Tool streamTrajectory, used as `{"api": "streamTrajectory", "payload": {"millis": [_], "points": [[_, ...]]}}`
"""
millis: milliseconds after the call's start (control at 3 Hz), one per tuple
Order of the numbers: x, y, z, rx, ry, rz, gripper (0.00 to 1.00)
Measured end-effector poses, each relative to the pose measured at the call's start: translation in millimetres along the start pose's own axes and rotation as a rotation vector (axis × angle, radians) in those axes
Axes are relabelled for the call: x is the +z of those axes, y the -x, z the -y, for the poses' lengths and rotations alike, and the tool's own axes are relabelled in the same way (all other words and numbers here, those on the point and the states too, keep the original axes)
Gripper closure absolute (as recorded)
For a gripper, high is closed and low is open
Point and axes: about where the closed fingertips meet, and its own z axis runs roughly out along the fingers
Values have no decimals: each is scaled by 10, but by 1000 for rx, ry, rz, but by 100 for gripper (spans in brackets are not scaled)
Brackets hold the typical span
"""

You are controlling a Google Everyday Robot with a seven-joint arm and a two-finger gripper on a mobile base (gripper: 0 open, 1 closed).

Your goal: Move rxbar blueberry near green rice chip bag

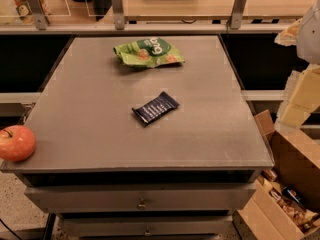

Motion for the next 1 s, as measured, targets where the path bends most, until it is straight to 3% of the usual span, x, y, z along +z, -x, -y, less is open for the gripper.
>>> {"api": "streamTrajectory", "payload": {"millis": [333, 667, 1000], "points": [[0, 0, 0, 0, 0, 0, 0], [127, 210, 140, -78, -20, -10, 0], [394, 585, 310, -210, -52, -36, 0]]}}
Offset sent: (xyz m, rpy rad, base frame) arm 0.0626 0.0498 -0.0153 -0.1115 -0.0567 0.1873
